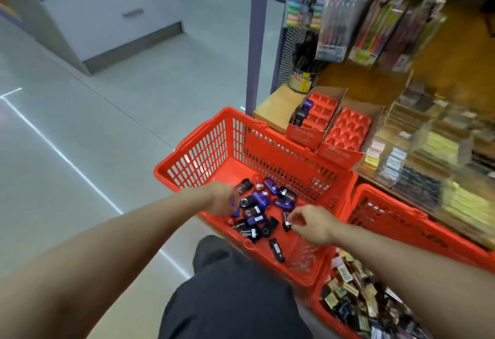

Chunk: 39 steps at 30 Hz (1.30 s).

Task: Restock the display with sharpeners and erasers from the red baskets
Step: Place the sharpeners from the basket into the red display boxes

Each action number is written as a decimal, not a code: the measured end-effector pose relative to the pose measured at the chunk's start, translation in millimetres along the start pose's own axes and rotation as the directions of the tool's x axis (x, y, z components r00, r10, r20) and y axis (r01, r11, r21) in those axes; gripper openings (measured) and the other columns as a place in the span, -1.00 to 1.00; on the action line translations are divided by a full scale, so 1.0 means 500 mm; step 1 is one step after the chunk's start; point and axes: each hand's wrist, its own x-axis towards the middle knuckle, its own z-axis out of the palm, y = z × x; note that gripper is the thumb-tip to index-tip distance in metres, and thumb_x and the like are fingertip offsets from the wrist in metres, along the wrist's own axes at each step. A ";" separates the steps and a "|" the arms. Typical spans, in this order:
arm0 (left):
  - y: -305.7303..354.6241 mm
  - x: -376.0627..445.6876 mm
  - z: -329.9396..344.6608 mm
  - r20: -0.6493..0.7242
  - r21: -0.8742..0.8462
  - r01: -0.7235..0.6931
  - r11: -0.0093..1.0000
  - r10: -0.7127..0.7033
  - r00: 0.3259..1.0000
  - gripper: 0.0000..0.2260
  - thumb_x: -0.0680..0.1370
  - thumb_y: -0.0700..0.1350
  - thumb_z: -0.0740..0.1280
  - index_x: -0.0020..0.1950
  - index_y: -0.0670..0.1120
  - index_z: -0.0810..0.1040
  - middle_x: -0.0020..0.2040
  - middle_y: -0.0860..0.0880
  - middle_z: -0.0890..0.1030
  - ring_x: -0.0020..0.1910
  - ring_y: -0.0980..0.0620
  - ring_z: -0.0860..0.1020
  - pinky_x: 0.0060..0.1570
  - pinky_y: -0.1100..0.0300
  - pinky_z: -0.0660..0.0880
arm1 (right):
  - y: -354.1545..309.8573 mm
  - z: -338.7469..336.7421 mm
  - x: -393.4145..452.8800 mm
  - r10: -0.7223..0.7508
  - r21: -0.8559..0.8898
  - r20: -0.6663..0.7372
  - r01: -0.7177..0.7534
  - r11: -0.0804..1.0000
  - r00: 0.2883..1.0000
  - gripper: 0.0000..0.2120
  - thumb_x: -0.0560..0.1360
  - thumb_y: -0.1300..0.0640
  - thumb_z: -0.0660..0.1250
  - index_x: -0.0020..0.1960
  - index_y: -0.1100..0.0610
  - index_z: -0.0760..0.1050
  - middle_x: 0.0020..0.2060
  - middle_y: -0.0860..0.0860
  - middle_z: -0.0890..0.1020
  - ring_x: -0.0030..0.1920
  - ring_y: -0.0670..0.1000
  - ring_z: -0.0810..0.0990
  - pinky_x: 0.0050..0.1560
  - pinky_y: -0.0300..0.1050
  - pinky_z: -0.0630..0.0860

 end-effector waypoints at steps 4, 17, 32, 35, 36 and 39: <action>0.003 0.018 0.006 -0.017 -0.043 0.020 0.999 -0.020 1.000 -0.72 0.59 -0.13 0.23 0.29 -0.06 0.55 0.11 -0.06 0.63 0.06 -0.08 0.59 0.12 0.08 0.53 | -0.003 -0.029 0.034 -0.021 -0.034 0.028 0.022 0.999 0.999 -0.77 0.57 0.14 0.27 0.15 0.10 0.63 0.11 0.03 0.68 0.17 0.01 0.60 0.18 -0.22 0.43; -0.054 0.246 0.032 -0.019 -0.128 -0.014 0.992 0.011 1.000 -0.78 0.59 -0.09 0.29 0.23 -0.07 0.50 0.21 -0.01 0.57 0.21 -0.10 0.55 0.19 0.13 0.44 | 0.064 0.203 0.285 0.340 -0.051 0.160 -0.337 0.940 0.927 -0.60 0.42 -0.07 0.44 0.13 0.17 0.56 0.13 0.09 0.63 0.15 0.08 0.62 -0.01 -0.20 0.49; -0.016 0.281 0.038 -0.095 -0.991 -0.095 -0.092 -0.003 0.995 -0.70 0.63 0.05 0.27 0.26 -0.08 0.54 0.21 -0.01 0.65 0.22 0.07 0.59 0.29 0.10 0.46 | 0.031 -0.009 0.285 -0.032 0.972 0.232 -0.233 -0.009 0.972 -0.73 0.60 0.30 0.25 0.26 0.09 0.52 0.09 0.10 0.67 0.01 -0.01 0.67 -0.04 -0.10 0.61; -0.007 0.260 0.050 -0.265 -0.944 -0.223 -0.243 0.154 0.952 -0.64 0.63 0.00 0.26 0.37 -0.13 0.50 0.33 -0.10 0.57 0.34 -0.03 0.51 0.32 0.06 0.45 | 0.018 -0.012 0.286 -0.144 0.965 0.162 -0.188 -0.185 0.976 -0.75 0.52 0.24 0.32 0.18 0.16 0.59 0.04 0.10 0.67 -0.01 -0.01 0.67 -0.05 -0.16 0.61; -0.003 0.257 0.057 -0.302 -0.932 -0.261 -0.251 0.140 0.943 -0.65 0.61 -0.02 0.29 0.36 -0.12 0.51 0.32 -0.13 0.56 0.33 -0.06 0.52 0.29 0.06 0.47 | 0.015 -0.008 0.290 -0.172 0.958 0.147 -0.184 -0.221 0.974 -0.74 0.50 0.22 0.33 0.17 0.17 0.61 0.04 0.10 0.68 -0.01 -0.01 0.68 -0.06 -0.17 0.62; 0.001 0.254 0.067 -0.358 -0.919 -0.355 -0.170 -0.017 0.934 -0.64 0.54 -0.02 0.36 0.30 -0.09 0.52 0.24 -0.11 0.61 0.23 -0.09 0.59 0.21 0.04 0.54 | 0.020 0.013 0.312 -0.118 0.978 0.141 -0.157 -0.137 0.983 -0.80 0.57 0.21 0.30 0.15 0.20 0.61 0.08 0.12 0.68 0.04 0.03 0.69 -0.06 -0.15 0.63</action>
